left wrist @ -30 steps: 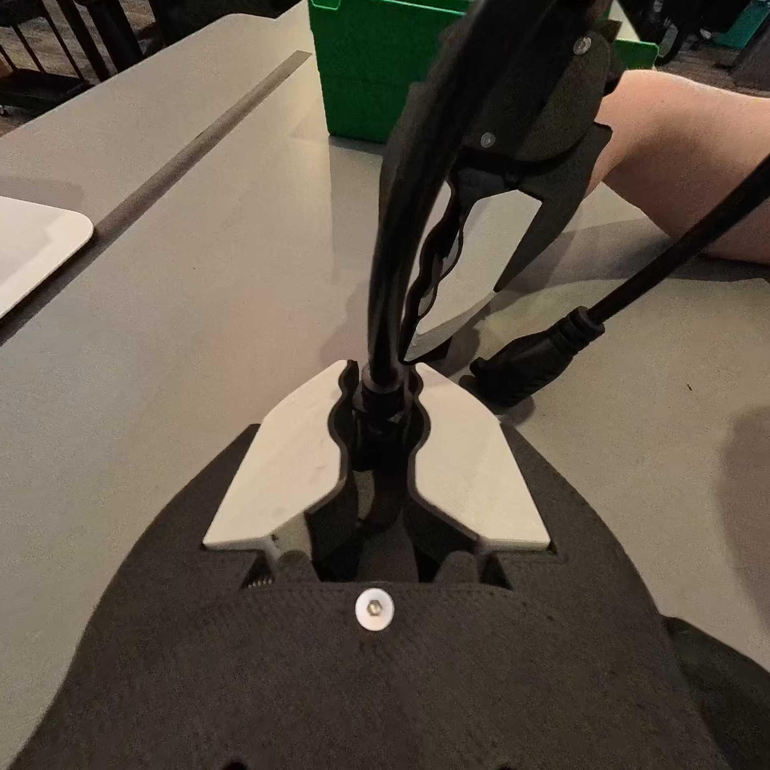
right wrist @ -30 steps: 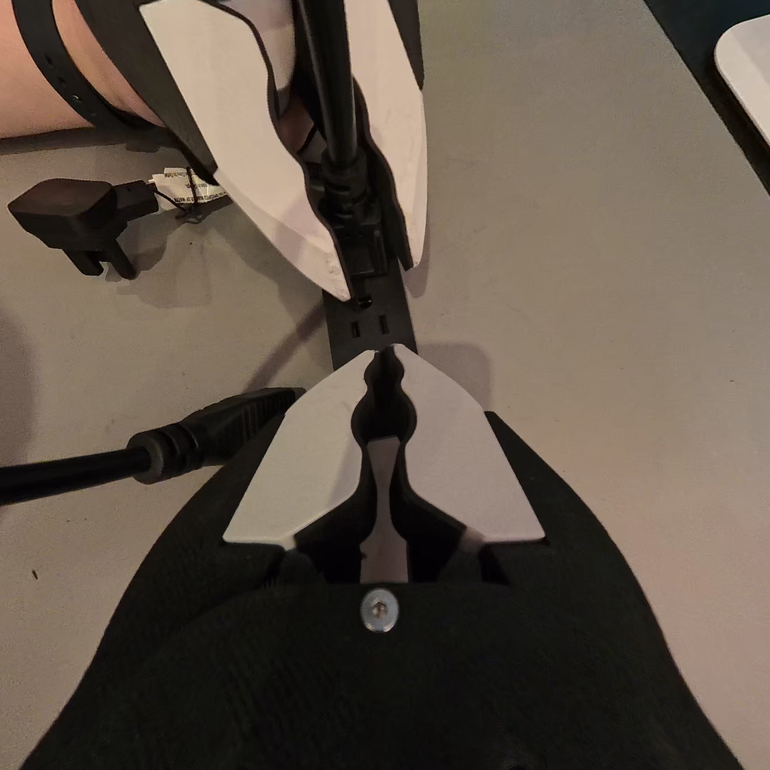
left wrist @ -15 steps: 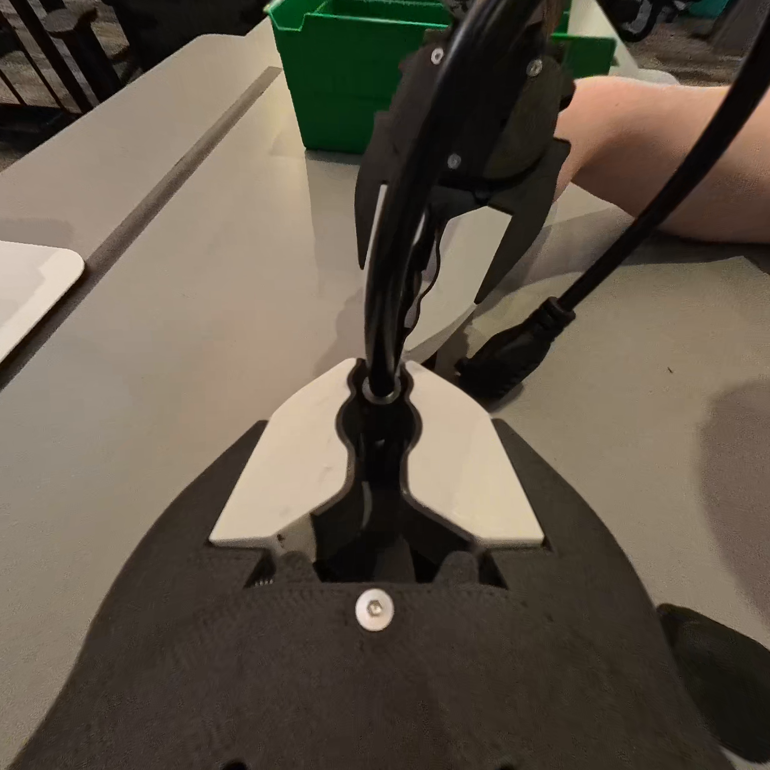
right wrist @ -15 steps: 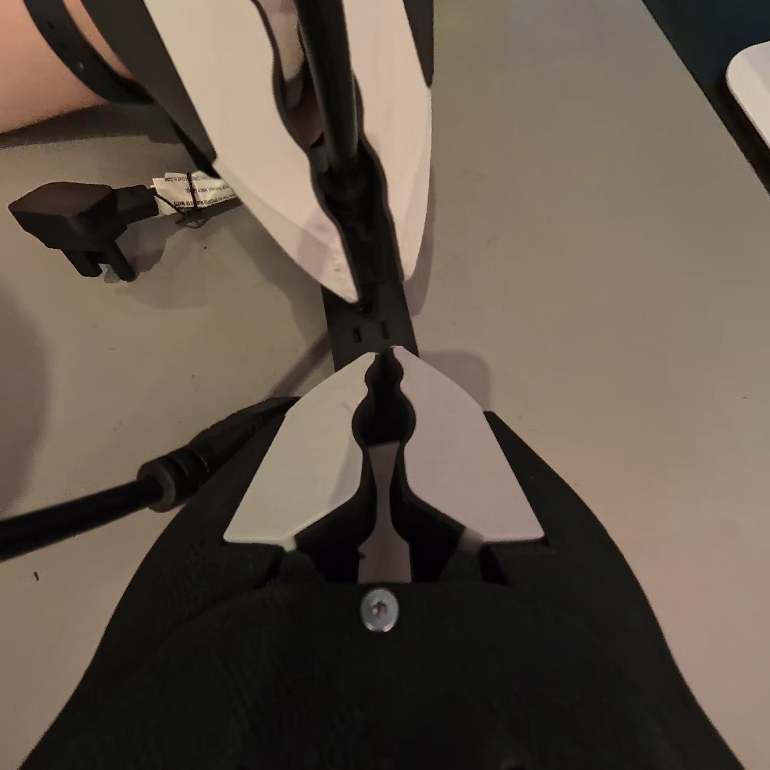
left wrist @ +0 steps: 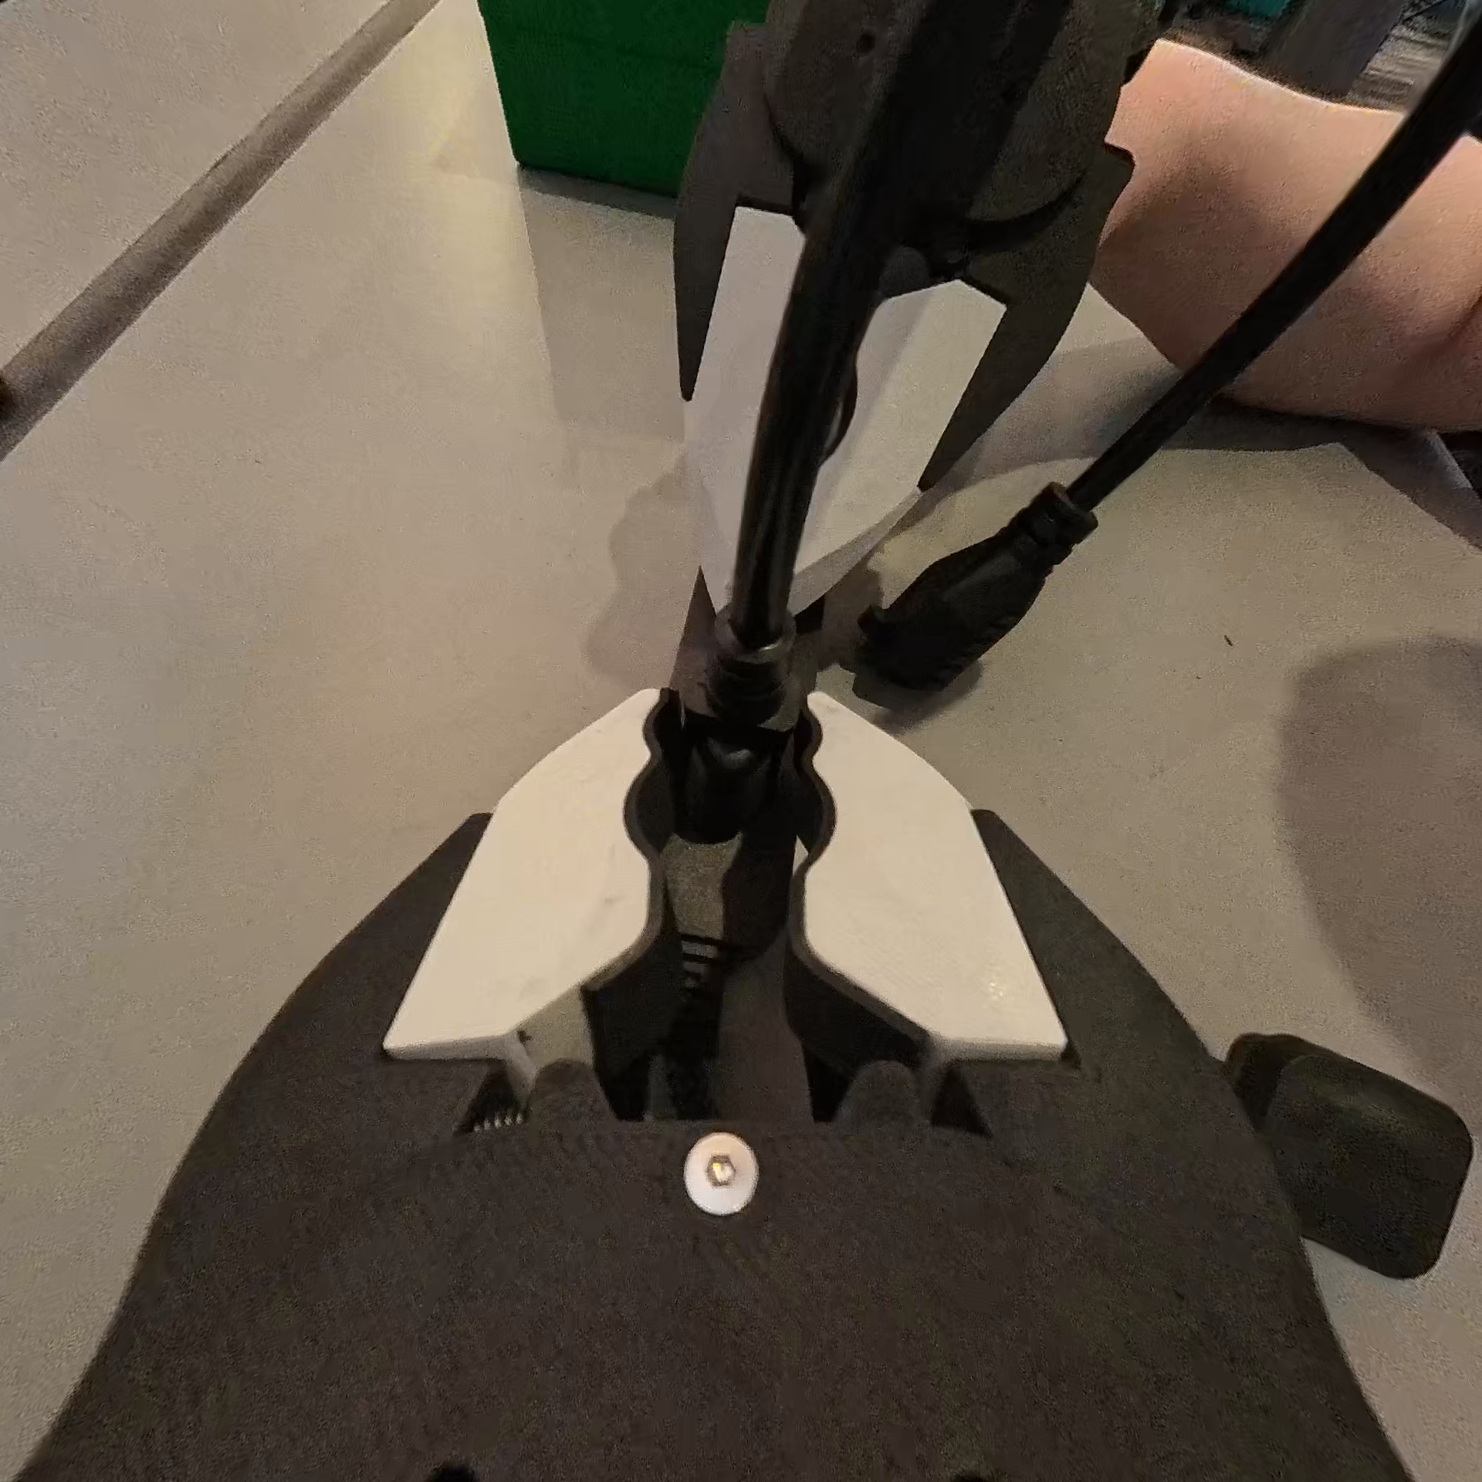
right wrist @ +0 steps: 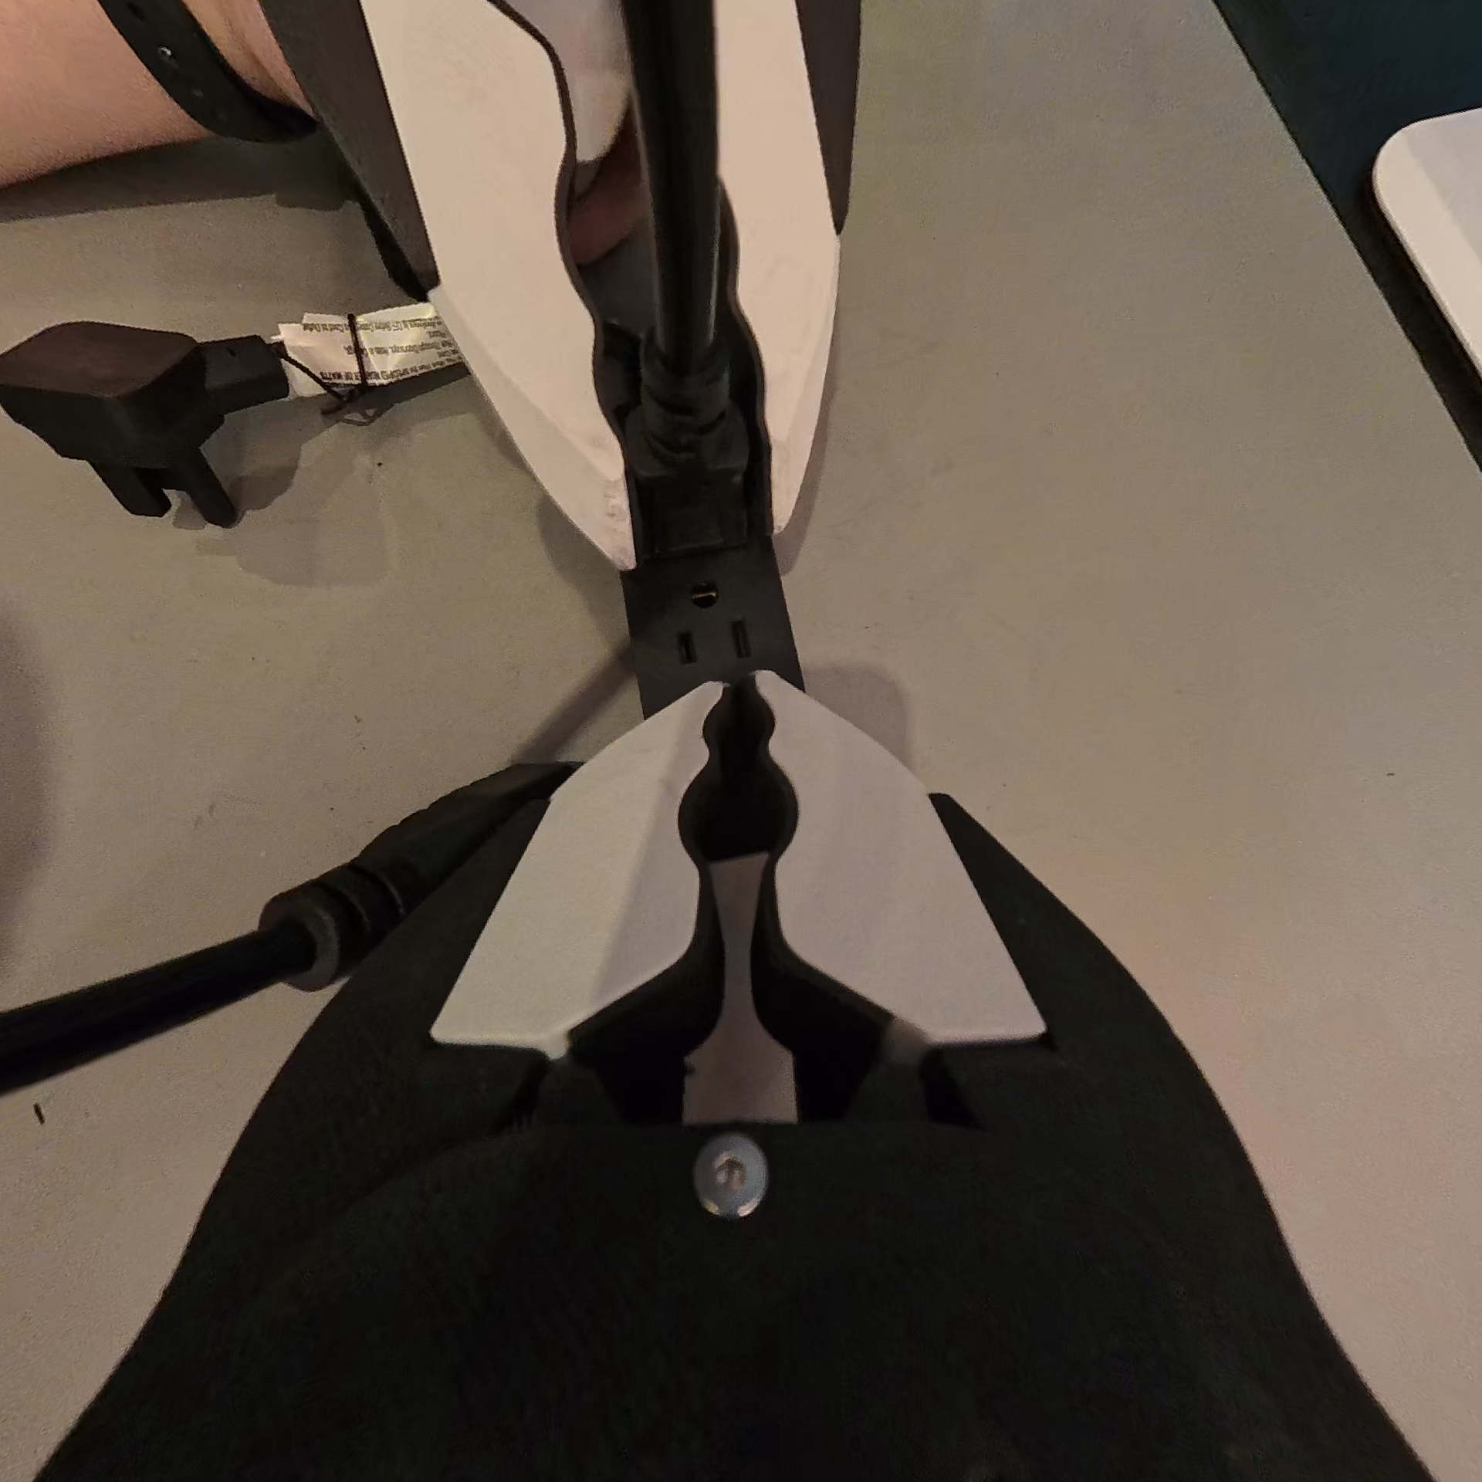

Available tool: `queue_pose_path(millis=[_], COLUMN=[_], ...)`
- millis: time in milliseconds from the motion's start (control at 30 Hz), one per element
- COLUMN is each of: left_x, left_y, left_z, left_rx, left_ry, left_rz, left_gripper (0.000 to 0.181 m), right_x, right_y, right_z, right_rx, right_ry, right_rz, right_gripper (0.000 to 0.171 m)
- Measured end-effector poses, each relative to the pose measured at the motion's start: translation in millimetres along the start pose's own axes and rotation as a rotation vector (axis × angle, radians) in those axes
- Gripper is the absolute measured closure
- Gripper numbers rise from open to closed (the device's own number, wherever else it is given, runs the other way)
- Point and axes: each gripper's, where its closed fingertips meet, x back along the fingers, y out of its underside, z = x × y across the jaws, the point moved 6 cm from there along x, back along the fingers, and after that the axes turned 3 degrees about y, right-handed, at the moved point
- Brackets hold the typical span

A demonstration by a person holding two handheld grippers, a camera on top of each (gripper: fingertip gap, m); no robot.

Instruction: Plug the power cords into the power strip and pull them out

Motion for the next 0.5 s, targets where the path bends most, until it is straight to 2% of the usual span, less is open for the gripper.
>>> queue_pose_path(millis=[233,500], left_x=[8.7,8.6], left_y=[4.8,4.5], left_z=[-2.6,-5.2], left_rx=[0.016,0.128], left_ry=[0.03,0.091], left_rz=[-0.012,0.023], left_gripper=[0.158,0.157], right_x=[-0.1,0.1], right_y=[0.3,0.2], right_z=[-0.3,-0.6], right_rx=[0.004,0.01], right_ry=[0.001,0.01], right_rz=[0.009,0.014], right_gripper=[0.163,0.163])
